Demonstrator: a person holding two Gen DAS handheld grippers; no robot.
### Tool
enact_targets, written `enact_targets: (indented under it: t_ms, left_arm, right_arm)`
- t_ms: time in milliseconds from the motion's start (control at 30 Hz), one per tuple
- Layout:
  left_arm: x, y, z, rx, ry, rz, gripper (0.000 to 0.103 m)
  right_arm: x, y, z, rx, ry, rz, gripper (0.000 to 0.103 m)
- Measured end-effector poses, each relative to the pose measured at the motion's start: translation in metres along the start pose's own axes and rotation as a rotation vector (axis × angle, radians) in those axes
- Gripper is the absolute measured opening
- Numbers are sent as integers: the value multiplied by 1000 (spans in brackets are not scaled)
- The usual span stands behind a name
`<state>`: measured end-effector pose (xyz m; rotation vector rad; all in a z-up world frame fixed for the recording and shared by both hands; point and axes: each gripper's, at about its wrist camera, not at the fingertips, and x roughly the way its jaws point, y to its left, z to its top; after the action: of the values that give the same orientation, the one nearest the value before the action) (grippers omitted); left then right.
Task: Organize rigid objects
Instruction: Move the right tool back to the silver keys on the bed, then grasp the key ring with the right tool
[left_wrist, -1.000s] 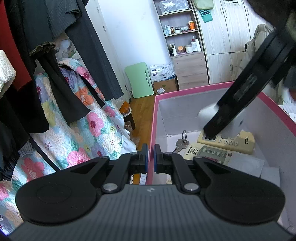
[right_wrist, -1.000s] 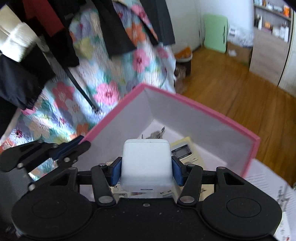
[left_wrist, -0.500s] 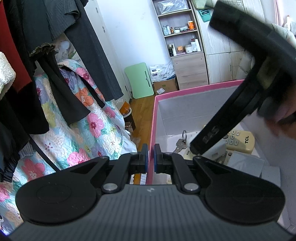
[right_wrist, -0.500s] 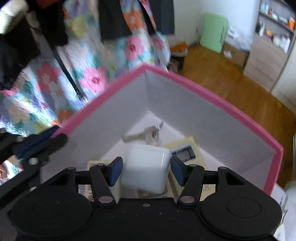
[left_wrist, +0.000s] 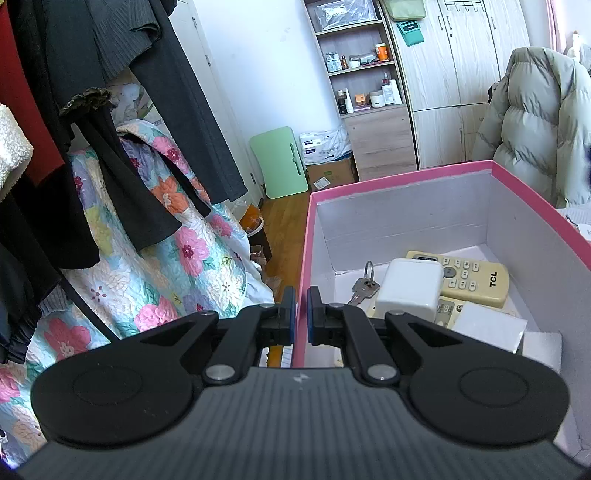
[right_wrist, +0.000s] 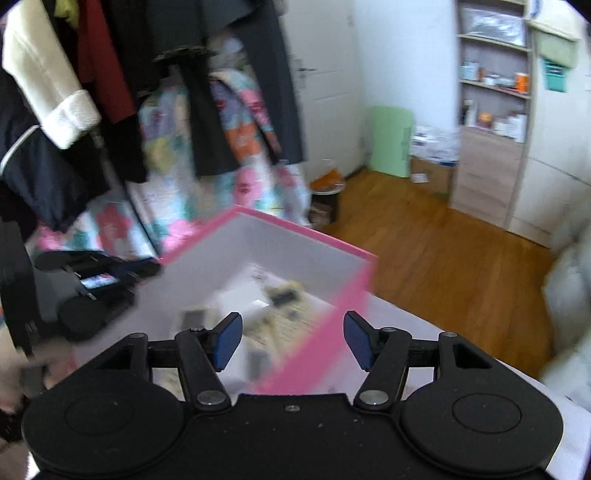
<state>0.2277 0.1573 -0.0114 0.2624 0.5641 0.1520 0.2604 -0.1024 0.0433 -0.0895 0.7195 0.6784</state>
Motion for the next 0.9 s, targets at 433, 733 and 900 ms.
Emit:
enact_targets:
  t_ms: [433,733,900]
  left_arm:
    - [1,-2,2,17,4,10,5]
    - [1,-3,2,21,5,9,6]
    - [1,-3,2,16,3,6,6]
  right_arm:
    - [18,-65,-79,191,52,-70,65]
    - [74,-60,-85,22,60,-130,50]
    - [101,-77,-80,48,39,-157,52]
